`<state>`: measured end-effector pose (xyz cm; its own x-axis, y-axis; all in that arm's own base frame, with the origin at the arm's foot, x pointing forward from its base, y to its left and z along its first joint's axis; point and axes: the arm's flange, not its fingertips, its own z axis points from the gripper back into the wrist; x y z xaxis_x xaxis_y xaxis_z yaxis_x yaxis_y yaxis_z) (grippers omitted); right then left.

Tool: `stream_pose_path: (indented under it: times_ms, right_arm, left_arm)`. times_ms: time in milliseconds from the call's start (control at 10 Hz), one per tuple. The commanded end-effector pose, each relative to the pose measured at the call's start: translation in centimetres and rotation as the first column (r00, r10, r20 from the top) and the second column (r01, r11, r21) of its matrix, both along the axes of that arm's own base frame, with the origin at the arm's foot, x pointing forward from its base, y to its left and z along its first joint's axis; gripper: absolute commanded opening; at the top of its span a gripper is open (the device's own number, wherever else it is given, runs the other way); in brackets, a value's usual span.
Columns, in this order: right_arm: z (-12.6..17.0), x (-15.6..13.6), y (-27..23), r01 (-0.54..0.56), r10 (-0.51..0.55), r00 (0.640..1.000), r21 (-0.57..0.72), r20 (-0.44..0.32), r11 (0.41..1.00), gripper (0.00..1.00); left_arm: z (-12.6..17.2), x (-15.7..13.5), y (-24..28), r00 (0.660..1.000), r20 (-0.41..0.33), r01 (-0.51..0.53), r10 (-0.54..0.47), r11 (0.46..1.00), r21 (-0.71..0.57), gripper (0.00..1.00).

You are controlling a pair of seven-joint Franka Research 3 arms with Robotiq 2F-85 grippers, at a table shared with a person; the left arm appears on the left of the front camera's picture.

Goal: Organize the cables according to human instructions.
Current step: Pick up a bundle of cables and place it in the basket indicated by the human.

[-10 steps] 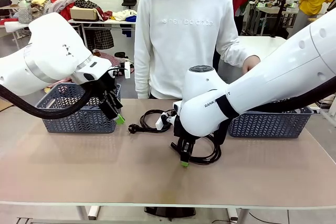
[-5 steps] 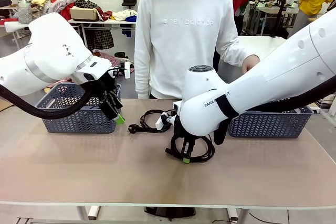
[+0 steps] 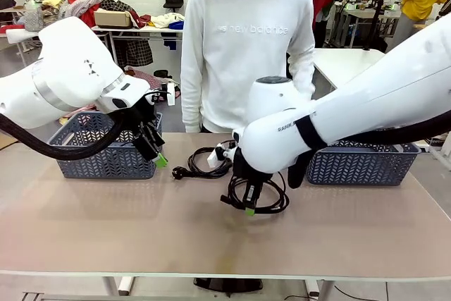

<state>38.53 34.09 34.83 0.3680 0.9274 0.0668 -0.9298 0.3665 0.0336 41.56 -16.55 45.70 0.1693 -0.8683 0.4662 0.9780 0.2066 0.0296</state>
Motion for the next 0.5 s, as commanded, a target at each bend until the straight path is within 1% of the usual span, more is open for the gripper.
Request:
stream_pose_path:
  times_ms: [0,100,200,400]
  right_arm:
    - [3.8,-1.4,-3.5,-0.09,0.088,0.996,0.07,0.028,0.994,0.0]
    - [5.6,-1.3,-4.8,-0.173,0.168,0.984,0.1,0.053,0.98,0.0]
    - [7.3,-1.1,-6.3,-0.242,0.235,0.969,0.103,0.074,0.965,0.0]
    - [10.2,0.4,-9.5,-0.359,0.353,0.931,0.062,0.09,0.931,0.0]
  left_arm:
    - [0.2,0.1,0.2,1.0,-0.003,-0.001,0.0,1.0,-0.001,1.0]
    - [0.2,0.1,0.2,1.0,-0.003,-0.001,0.0,1.0,-0.001,1.0]
    - [0.2,0.1,0.2,1.0,-0.003,-0.001,0.0,1.0,-0.001,1.0]
    - [0.2,0.1,0.2,1.0,-0.003,-0.001,0.0,1.0,-0.001,1.0]
